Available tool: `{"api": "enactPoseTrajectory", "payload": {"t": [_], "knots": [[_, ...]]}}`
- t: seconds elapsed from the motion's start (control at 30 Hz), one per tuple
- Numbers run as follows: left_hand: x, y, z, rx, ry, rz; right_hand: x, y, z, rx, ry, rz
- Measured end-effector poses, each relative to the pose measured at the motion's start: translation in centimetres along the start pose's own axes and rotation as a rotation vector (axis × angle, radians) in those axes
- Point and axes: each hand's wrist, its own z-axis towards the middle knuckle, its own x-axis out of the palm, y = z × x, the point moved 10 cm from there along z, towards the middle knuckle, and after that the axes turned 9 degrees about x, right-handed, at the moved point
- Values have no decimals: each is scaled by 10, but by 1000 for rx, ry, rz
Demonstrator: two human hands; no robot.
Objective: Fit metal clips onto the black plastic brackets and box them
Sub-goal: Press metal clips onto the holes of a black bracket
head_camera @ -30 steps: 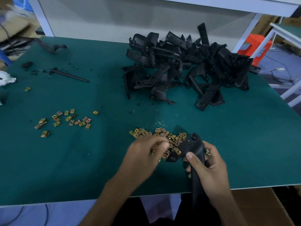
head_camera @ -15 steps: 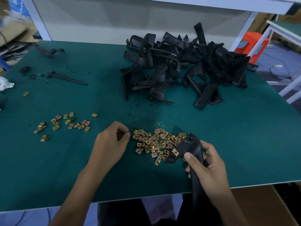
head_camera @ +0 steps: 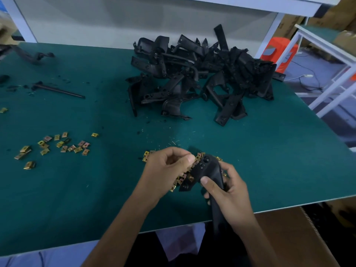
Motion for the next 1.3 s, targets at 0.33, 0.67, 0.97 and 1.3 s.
{"api": "enactPoseTrajectory", "payload": {"t": [0.33,0.67,0.97,1.3], "knots": [[15,15,2,-96,106,18,0,-4,2,26,28,20],[8,21,1,-168,-28,-214,0,-6,3,19,41,34],[15,16,1,-137,-39,-150,-1,-8,4,20,36,30],[26,14,-5,-103,-27,-133,-1,-8,4,15,43,31]]}}
